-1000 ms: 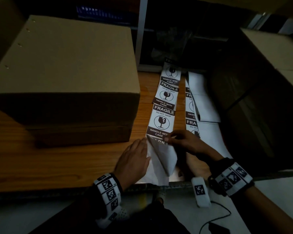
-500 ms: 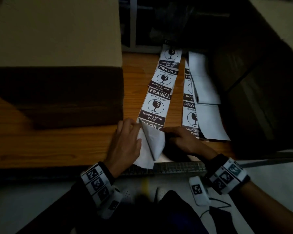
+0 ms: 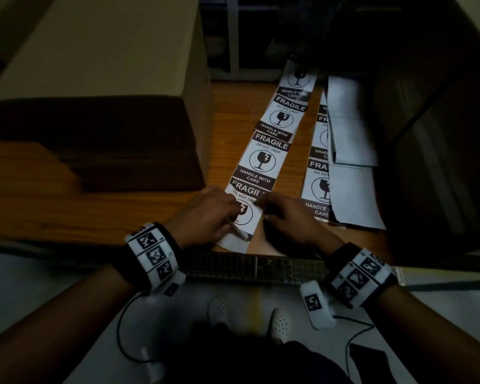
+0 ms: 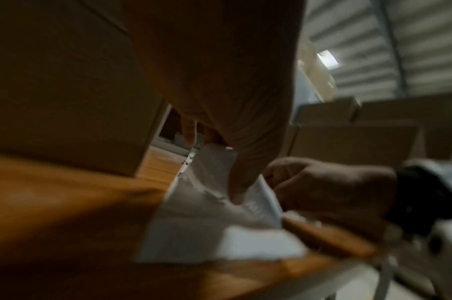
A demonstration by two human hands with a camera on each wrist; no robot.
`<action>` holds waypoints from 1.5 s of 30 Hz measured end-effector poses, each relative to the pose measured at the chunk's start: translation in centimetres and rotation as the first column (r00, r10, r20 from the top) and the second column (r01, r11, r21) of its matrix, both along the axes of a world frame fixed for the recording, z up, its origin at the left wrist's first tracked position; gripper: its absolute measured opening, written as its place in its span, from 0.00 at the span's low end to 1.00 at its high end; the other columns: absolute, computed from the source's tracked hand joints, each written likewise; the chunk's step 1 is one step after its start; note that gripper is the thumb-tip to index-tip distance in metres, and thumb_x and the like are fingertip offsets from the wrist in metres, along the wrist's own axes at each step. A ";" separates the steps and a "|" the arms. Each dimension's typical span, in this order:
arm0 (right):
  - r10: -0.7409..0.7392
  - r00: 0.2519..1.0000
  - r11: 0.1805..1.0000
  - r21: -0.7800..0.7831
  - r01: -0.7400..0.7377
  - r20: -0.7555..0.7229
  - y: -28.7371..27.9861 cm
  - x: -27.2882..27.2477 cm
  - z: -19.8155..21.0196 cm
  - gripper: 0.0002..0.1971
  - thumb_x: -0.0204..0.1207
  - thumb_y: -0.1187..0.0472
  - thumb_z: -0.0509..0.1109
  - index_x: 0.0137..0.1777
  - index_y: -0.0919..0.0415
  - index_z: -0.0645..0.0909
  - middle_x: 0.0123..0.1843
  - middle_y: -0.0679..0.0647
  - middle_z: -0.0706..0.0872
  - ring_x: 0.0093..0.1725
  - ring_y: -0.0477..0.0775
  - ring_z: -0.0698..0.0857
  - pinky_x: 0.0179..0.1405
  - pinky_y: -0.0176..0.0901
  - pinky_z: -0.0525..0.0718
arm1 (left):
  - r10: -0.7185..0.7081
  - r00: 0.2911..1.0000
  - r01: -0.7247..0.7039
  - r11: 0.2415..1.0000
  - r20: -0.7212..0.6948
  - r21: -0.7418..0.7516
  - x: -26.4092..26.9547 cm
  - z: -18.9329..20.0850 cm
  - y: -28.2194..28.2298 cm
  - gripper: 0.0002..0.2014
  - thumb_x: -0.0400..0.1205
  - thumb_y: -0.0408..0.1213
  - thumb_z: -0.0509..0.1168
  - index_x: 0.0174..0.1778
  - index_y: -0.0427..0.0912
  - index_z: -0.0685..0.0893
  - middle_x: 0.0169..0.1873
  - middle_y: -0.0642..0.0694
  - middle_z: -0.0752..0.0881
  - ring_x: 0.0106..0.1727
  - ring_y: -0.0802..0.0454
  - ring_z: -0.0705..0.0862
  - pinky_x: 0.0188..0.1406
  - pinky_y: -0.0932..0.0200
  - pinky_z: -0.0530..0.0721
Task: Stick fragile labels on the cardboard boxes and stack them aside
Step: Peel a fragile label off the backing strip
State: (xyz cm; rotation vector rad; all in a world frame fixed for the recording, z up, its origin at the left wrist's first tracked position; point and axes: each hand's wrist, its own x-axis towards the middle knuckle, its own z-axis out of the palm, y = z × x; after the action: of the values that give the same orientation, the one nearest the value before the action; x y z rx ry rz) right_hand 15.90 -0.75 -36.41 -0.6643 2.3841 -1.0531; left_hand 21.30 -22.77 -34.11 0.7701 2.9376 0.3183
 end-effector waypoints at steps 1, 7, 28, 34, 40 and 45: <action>-0.033 0.999 0.999 -0.039 0.034 0.013 0.0 0.2 -0.1 0.22 0.78 0.72 0.66 0.72 0.59 0.78 0.70 0.54 0.84 0.69 0.51 0.81 0.66 0.36 0.76 | 0.003 1.000 -0.003 1.000 0.024 -0.006 -0.2 0.0 -0.1 0.10 0.75 0.41 0.72 0.51 0.47 0.86 0.46 0.50 0.85 0.52 0.48 0.83 0.59 0.49 0.77; -0.314 0.949 0.937 -0.160 0.310 0.002 0.4 1.8 -0.8 0.16 0.76 0.70 0.69 0.63 0.60 0.83 0.62 0.52 0.88 0.61 0.48 0.85 0.64 0.44 0.81 | -0.015 0.994 -0.006 0.981 0.107 0.196 -1.3 -0.4 -0.3 0.06 0.80 0.44 0.68 0.47 0.47 0.82 0.46 0.48 0.86 0.47 0.50 0.82 0.41 0.57 0.77; -0.804 0.571 0.579 -0.002 0.816 0.169 -4.5 10.9 -2.5 0.18 0.70 0.49 0.78 0.31 0.66 0.86 0.30 0.60 0.88 0.32 0.61 0.89 0.38 0.63 0.89 | -0.255 0.960 0.239 0.962 0.118 0.132 -2.0 -2.2 -0.3 0.04 0.80 0.38 0.62 0.45 0.46 0.81 0.43 0.48 0.82 0.47 0.48 0.80 0.38 0.55 0.72; -0.827 0.499 0.495 -0.085 0.865 0.258 -5.8 11.7 -2.5 0.13 0.72 0.62 0.79 0.34 0.72 0.88 0.31 0.63 0.89 0.31 0.58 0.88 0.69 0.45 0.79 | -0.369 0.916 0.367 0.929 0.157 0.040 -2.4 -2.1 -0.1 0.05 0.79 0.39 0.62 0.49 0.46 0.80 0.46 0.48 0.80 0.49 0.49 0.78 0.40 0.54 0.77; -0.837 0.502 0.503 -0.053 0.862 0.217 -6.4 11.7 -2.7 0.08 0.72 0.63 0.78 0.34 0.67 0.89 0.30 0.56 0.90 0.24 0.36 0.80 0.76 0.26 0.62 | -0.530 0.827 0.544 0.838 0.189 -0.032 -3.3 -2.2 -0.2 0.15 0.82 0.55 0.64 0.59 0.52 0.78 0.52 0.52 0.76 0.53 0.55 0.73 0.43 0.56 0.77; -0.805 0.507 0.502 -0.102 0.859 0.307 -6.2 11.9 -2.2 0.07 0.73 0.63 0.78 0.37 0.67 0.88 0.29 0.58 0.90 0.27 0.47 0.87 0.40 0.24 0.82 | -0.446 0.869 0.375 0.875 0.213 0.306 -4.2 -3.2 -0.1 0.07 0.83 0.48 0.67 0.44 0.50 0.87 0.40 0.56 0.84 0.44 0.58 0.81 0.41 0.57 0.78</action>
State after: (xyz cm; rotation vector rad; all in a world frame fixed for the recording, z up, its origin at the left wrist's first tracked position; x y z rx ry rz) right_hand 27.81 -7.00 -38.62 0.6785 2.3655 -1.7051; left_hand 17.08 -22.86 -37.35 1.2482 2.4127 0.7083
